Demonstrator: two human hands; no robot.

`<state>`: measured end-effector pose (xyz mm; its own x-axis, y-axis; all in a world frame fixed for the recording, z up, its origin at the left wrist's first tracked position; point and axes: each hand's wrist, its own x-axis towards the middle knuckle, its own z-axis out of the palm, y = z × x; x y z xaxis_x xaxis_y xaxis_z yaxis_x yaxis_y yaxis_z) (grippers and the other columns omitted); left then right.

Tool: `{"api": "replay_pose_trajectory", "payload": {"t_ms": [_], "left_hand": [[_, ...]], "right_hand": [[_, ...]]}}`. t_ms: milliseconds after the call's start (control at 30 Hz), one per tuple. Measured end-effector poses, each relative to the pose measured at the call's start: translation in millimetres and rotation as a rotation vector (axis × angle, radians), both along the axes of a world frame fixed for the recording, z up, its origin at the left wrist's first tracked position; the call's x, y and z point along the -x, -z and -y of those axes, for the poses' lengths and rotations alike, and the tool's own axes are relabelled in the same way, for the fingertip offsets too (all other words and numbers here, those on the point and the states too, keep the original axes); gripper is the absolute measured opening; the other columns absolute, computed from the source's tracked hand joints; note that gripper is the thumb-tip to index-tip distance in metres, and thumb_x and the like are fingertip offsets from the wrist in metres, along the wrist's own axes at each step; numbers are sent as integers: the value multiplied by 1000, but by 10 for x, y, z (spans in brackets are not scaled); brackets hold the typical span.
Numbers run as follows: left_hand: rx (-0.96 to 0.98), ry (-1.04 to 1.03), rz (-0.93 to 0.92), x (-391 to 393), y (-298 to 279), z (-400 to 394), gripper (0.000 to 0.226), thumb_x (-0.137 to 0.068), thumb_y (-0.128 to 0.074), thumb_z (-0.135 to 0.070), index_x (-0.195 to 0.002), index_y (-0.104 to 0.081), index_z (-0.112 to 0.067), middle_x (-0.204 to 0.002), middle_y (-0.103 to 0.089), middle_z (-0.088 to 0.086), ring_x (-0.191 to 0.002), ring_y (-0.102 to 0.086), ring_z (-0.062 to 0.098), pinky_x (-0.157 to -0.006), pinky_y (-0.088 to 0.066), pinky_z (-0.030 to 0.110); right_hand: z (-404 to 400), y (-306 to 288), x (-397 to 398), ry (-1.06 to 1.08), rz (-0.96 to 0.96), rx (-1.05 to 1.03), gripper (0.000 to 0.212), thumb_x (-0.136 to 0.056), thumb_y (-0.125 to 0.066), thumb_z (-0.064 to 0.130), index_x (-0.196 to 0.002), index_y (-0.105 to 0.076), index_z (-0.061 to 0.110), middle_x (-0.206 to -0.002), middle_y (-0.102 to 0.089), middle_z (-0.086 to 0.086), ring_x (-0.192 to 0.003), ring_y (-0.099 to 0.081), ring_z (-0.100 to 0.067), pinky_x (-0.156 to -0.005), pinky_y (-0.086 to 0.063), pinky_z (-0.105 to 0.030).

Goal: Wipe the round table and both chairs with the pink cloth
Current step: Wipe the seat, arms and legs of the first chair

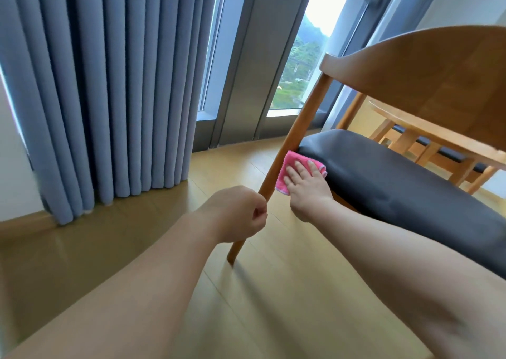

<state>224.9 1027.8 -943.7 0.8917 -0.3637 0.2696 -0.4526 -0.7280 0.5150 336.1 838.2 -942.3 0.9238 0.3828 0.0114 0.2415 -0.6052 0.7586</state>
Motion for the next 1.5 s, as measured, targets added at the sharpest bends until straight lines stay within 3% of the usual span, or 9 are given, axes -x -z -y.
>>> {"api": "replay_pose_trajectory", "payload": {"t_ms": [433, 767, 1000, 1200, 1367, 1500], "left_hand": [[5, 8, 31, -17, -24, 15, 19, -92, -54, -29, -86, -69, -19, -74, -63, -8, -68, -61, 10, -69, -57, 30], [-152, 196, 149, 196, -372, 884, 25, -89, -48, -28, -67, -56, -22, -67, -56, -6, -64, -53, 13, -62, -53, 37], [-258, 389, 206, 501, -505, 1483, 21, -90, -46, -27, -76, -59, -22, -77, -58, -8, -73, -55, 16, -67, -53, 37], [-259, 449, 259, 627, -619, 1720, 21, -90, -47, -27, -81, -64, -21, -78, -59, -8, -73, -55, 14, -66, -53, 36], [-251, 457, 277, 653, -661, 1752, 21, -91, -47, -29, -82, -65, -22, -79, -60, -8, -74, -56, 14, -67, -53, 35], [-242, 456, 279, 625, -654, 1739, 20, -91, -48, -29, -84, -65, -23, -80, -61, -9, -75, -56, 12, -69, -53, 33]], "right_hand": [[311, 86, 249, -114, -44, 45, 57, -99, -18, 28, -153, -2, 18, -161, 8, -7, -146, 15, -29, -109, 23, -47], [1521, 9, 1302, -82, -152, 91, 58, -100, -20, 27, -152, 5, 20, -155, 18, -6, -137, 30, -27, -99, 34, -46], [2398, -151, 2097, 14, -257, 84, 60, -100, -25, 27, -152, 3, 21, -150, 23, -2, -132, 36, -24, -99, 38, -43], [2828, -289, 2471, 75, -287, 40, 55, -101, -25, 24, -153, -5, 23, -159, 11, 0, -137, 31, -22, -106, 33, -42], [2948, -549, 2527, 57, -262, 24, 53, -102, -25, 22, -152, -5, 27, -156, 14, 4, -135, 33, -21, -106, 34, -40], [2980, -880, 2500, 86, -144, 18, 56, -102, -21, 20, -149, 6, 31, -153, 20, 6, -134, 37, -20, -101, 38, -37]]}}
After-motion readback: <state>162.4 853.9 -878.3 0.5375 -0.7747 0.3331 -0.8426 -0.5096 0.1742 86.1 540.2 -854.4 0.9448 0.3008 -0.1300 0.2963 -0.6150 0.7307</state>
